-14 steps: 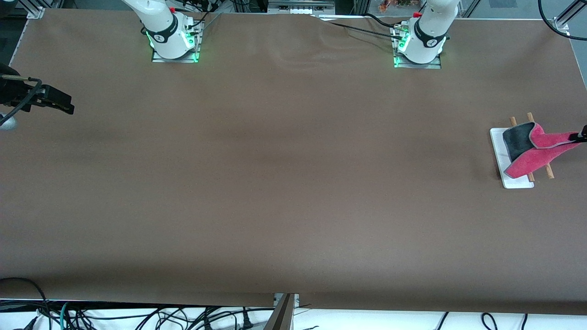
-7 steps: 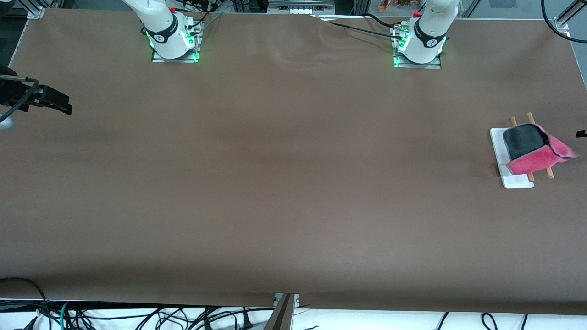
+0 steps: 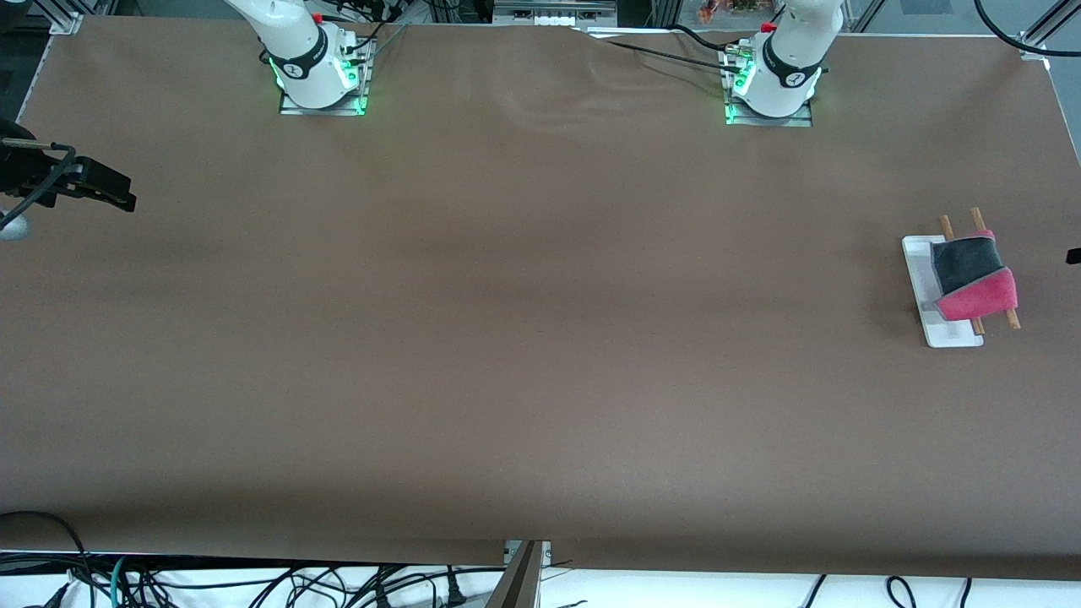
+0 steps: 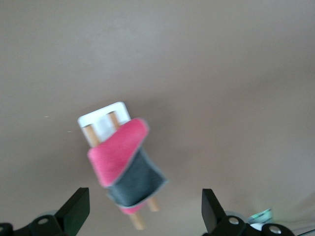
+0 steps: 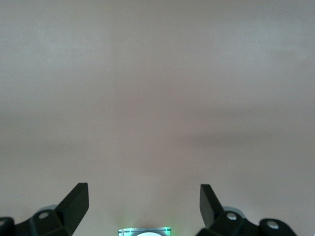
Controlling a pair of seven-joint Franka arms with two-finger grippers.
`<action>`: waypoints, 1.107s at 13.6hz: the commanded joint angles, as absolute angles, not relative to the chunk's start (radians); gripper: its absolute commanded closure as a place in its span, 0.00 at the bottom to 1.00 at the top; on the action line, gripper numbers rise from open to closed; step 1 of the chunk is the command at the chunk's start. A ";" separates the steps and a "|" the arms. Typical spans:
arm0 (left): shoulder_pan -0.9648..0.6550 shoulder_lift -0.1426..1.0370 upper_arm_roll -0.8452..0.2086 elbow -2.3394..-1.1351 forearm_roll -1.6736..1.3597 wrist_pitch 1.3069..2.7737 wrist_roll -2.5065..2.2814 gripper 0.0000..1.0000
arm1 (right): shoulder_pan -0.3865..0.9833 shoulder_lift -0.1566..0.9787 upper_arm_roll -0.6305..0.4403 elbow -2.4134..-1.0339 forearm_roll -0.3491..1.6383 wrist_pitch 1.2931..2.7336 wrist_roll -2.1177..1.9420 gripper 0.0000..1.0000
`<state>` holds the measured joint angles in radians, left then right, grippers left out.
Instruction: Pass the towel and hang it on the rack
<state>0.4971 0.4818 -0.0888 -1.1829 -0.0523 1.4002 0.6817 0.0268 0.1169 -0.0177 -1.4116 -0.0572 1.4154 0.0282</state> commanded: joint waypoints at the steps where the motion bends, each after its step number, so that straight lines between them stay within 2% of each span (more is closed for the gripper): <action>1: 0.422 0.402 -0.084 -1.203 -0.037 1.362 0.501 0.00 | 0.018 0.107 -0.008 -1.417 -0.063 1.424 0.017 0.00; 4: 0.348 0.322 -0.124 -1.244 -0.034 1.298 0.257 0.00 | 0.018 0.107 -0.008 -1.417 -0.061 1.424 0.017 0.00; 8: 0.287 0.161 -0.266 -1.391 0.046 1.305 -0.058 0.00 | 0.018 0.107 -0.008 -1.417 -0.061 1.424 0.017 0.00; 10: 0.290 0.053 -0.307 -1.542 0.046 1.397 -0.109 0.00 | 0.018 0.107 -0.008 -1.417 -0.061 1.424 0.017 0.00; 13: 0.307 -0.112 -0.305 -1.819 0.031 1.584 -0.107 0.00 | 0.020 0.107 -0.006 -1.417 -0.063 1.424 0.017 0.00; 15: 0.314 -0.106 -0.304 -1.816 0.029 1.594 -0.110 0.00 | 0.020 0.107 -0.006 -1.417 -0.061 1.424 0.017 0.00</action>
<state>0.2940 -0.0496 -0.3064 -1.7410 0.0244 1.5454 -0.1137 0.0270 0.1169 -0.0155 -1.4116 -0.0572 1.4169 0.0282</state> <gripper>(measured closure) 0.000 0.000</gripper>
